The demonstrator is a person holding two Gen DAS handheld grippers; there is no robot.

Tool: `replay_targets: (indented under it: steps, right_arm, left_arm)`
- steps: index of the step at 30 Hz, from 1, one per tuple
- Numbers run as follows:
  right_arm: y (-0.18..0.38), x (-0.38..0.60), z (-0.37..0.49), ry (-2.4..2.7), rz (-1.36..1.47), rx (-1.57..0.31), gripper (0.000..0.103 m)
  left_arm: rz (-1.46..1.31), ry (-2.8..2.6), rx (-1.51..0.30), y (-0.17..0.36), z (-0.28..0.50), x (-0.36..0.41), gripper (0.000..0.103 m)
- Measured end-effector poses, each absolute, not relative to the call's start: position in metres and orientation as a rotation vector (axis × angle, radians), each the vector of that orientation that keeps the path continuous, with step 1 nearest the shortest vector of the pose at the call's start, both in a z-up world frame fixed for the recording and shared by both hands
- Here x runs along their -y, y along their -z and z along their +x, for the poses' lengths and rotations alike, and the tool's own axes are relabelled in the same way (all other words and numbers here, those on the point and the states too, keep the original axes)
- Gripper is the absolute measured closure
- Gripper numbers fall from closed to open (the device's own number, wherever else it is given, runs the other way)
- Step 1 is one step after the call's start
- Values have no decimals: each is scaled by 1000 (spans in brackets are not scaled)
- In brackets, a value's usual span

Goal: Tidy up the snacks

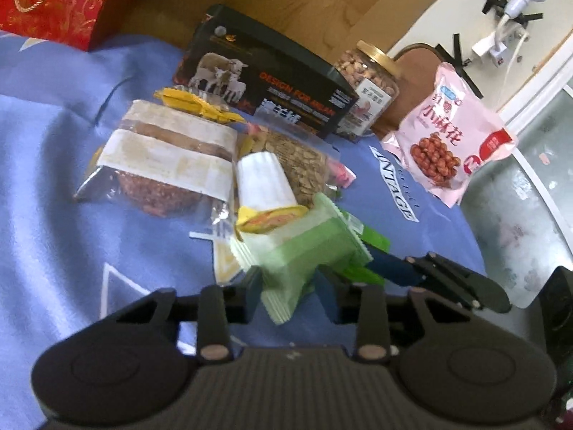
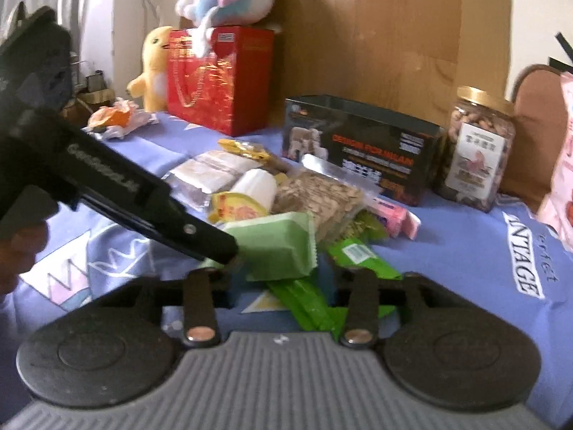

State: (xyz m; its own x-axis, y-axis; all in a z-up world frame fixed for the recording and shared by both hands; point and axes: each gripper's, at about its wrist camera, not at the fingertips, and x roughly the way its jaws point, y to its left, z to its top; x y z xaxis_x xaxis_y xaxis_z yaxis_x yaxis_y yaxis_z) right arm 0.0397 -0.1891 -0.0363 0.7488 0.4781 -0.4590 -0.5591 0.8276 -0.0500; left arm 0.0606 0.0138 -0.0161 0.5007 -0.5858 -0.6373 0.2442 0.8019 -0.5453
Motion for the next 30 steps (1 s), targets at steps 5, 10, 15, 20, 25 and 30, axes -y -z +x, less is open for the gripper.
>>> replay_targets:
  steps: [5, 10, 15, 20, 25, 30]
  right_arm:
    - [31, 199, 37, -611, -123, -461, 63]
    - [29, 199, 35, -612, -157, -430, 50]
    - [36, 190, 52, -666, -199, -463, 35]
    - [38, 174, 40, -659, -278, -411, 46]
    - [29, 188, 33, -632, -194, -397, 47]
    - [11, 200, 28, -587, -155, -328, 47]
  left_arm:
    - [-437, 525, -932, 13, 54, -20, 75]
    - [-442, 441, -912, 7, 60, -33, 56]
    - [-428, 475, -924, 11, 67, -19, 58]
    - [-363, 490, -896, 4, 54, -4, 62]
    - [-358, 525, -874, -10, 46, 0, 64]
    - [-316, 554, -813, -35, 46, 13, 63]
